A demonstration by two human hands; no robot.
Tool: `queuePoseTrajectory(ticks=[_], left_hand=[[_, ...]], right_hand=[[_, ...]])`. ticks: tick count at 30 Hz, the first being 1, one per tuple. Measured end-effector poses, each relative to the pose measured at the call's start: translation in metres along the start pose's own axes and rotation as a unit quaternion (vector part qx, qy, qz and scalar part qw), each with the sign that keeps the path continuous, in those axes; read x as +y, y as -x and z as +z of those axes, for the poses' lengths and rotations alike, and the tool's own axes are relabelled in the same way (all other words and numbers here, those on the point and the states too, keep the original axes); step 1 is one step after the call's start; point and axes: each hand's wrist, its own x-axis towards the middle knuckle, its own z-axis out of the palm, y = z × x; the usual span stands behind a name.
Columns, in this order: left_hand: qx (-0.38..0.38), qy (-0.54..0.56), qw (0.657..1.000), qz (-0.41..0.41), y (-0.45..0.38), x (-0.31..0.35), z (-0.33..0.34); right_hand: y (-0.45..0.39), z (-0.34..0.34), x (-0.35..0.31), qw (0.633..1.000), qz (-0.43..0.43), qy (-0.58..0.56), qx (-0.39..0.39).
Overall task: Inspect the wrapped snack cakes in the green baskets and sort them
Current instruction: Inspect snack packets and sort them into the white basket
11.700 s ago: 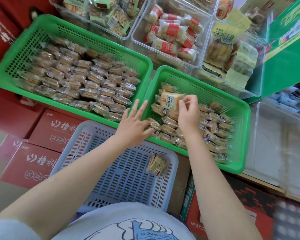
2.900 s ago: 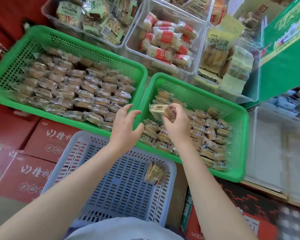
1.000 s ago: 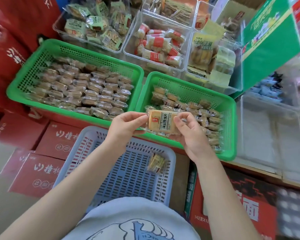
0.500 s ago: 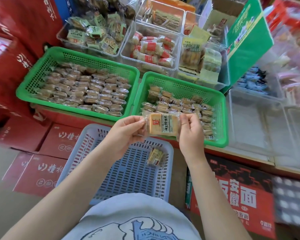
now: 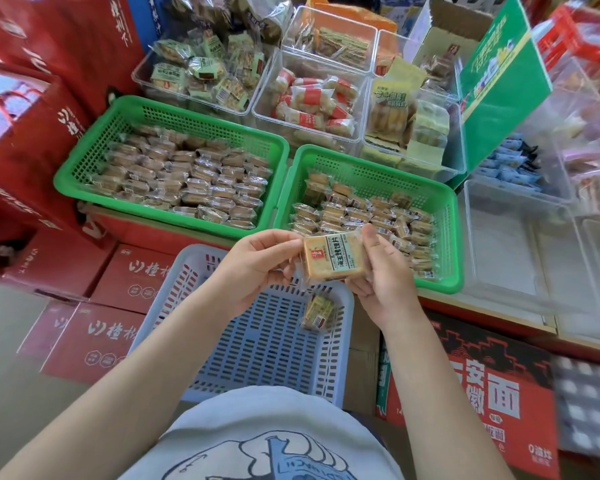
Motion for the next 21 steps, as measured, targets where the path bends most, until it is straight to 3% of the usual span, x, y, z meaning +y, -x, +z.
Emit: queuePoseTrajectory(ticks=[7,10,16,21], left_hand=[[0.092,-0.054,0.994,0.037,-0.002,-0.003,-0.006],[0.118,-0.079,0.989,0.034,-0.006,-0.003,-0.008],[0.084,-0.141,0.986,0.022,-0.009,0.001,-0.009],[0.052,-0.02,0.998,-0.02,-0.016,-0.003,-0.001]], right_hand=[[-0.001,0.003,-0.001,0.998,0.002,0.055,0.023],[-0.004,0.001,0.002,0.988,-0.026,0.146,0.042],[-0.01,-0.002,0.009,0.981,-0.05,0.174,0.067],[-0.019,-0.001,0.004,0.98,-0.08,0.159,0.091]])
